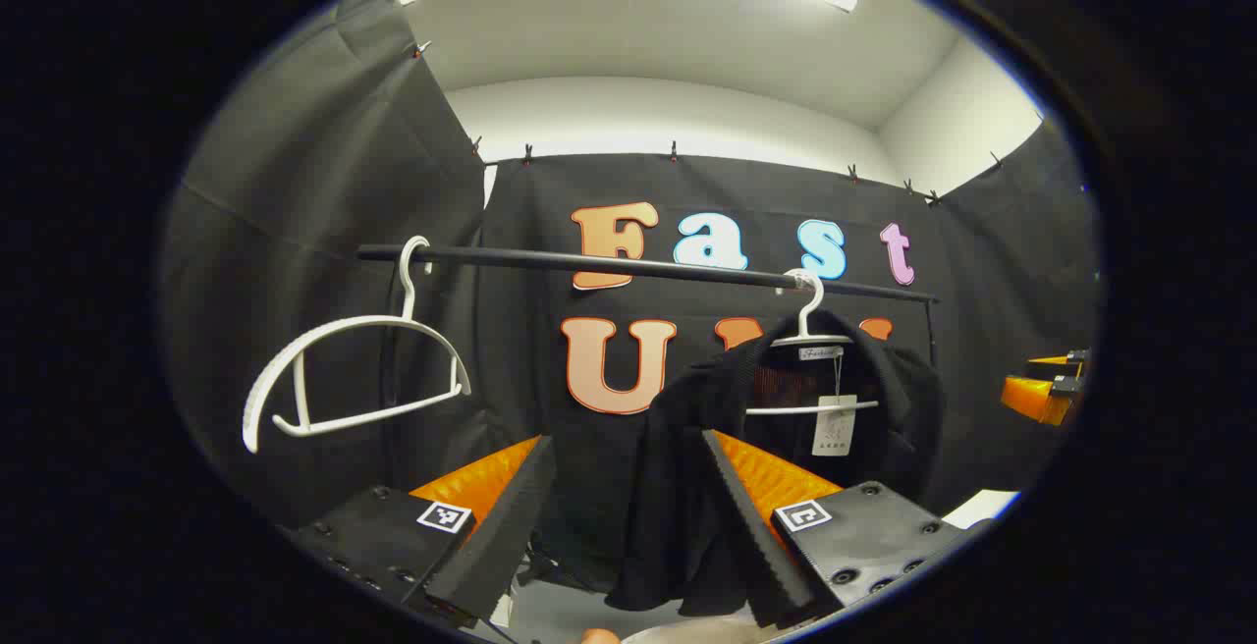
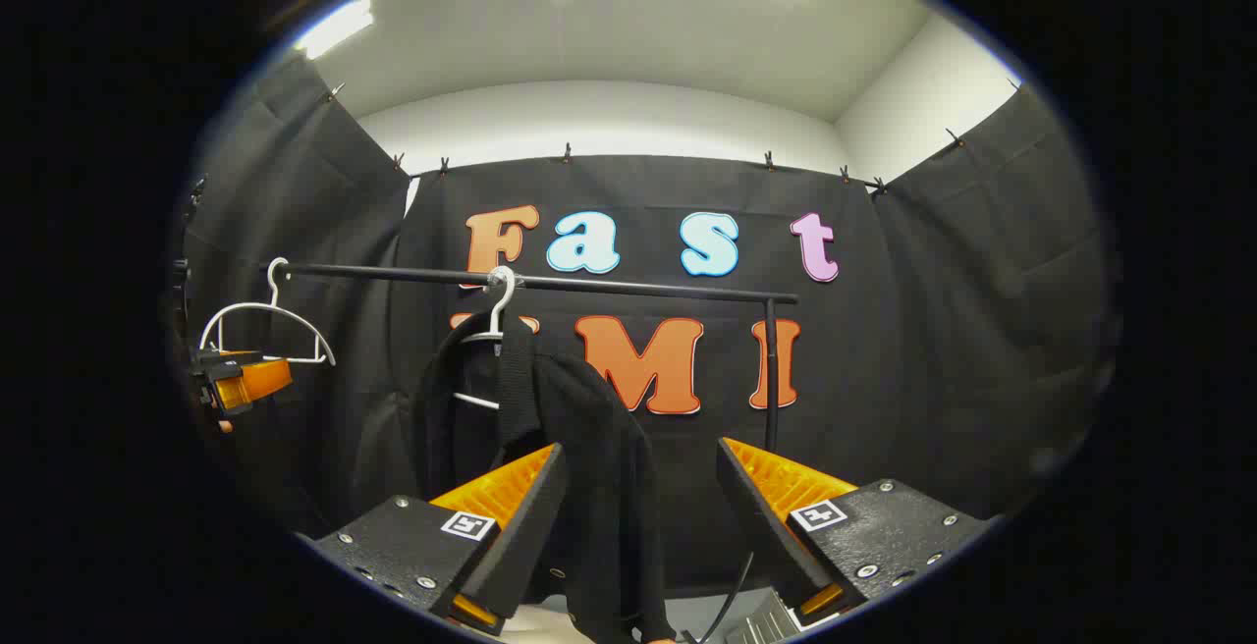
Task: Grasp the clothes on the hanger with both hands and then place them into the laundry hamper below.
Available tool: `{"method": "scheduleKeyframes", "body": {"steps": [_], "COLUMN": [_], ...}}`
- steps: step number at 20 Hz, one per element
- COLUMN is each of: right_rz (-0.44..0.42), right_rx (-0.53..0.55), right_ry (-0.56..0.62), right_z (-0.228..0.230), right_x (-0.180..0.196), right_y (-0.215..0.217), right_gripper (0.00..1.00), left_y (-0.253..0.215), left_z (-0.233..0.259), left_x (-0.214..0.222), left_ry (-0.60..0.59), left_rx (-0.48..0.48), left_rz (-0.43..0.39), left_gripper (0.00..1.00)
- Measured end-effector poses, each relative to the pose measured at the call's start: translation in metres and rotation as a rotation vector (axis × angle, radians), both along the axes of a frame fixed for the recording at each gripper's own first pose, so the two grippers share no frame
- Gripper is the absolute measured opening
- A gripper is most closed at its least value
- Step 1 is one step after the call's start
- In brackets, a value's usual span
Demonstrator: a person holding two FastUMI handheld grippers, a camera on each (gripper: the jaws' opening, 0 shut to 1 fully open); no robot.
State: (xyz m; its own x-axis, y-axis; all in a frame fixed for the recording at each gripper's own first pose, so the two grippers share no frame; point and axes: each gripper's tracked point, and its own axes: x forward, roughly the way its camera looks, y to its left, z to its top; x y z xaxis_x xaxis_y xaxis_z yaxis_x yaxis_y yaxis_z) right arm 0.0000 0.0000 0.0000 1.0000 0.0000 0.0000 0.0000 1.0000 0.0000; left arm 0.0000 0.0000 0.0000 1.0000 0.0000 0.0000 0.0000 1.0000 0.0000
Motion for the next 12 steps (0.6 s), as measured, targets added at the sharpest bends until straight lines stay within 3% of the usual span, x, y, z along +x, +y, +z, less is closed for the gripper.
{"method": "scheduleKeyframes", "body": {"steps": [3,4,5,6,8,11,12], "right_rz": [0.019,0.025,0.029,0.029,0.026,0.032,0.031], "right_rx": [0.015,0.02,0.023,0.024,0.021,-0.006,-0.015], "right_ry": [0.008,0.011,0.01,0.006,0.007,0.012,0.012], "right_z": [-0.002,-0.002,-0.002,0.0,-0.001,0.0,0.001], "right_x": [0.004,0.004,0.004,0.004,0.001,-0.003,-0.006], "right_y": [0.01,0.013,0.014,0.014,0.013,0.013,0.013], "right_gripper": [1.0,0.83,0.83,0.93,0.93,0.93,0.93], "left_y": [-0.004,-0.002,0.001,0.002,0.001,-0.006,-0.008], "left_z": [-0.006,-0.005,-0.006,-0.006,-0.005,-0.005,-0.003], "left_x": [-0.002,-0.003,-0.004,-0.006,-0.004,-0.004,-0.005], "left_ry": [0.028,0.029,0.032,0.033,0.026,0.023,0.024], "left_rx": [-0.017,-0.01,0.005,0.019,0.019,-0.018,-0.031], "left_rz": [-0.017,-0.011,-0.002,0.001,-0.002,-0.027,-0.034], "left_gripper": [0.96,0.96,0.96,0.96,0.93,1.0,0.96]}}
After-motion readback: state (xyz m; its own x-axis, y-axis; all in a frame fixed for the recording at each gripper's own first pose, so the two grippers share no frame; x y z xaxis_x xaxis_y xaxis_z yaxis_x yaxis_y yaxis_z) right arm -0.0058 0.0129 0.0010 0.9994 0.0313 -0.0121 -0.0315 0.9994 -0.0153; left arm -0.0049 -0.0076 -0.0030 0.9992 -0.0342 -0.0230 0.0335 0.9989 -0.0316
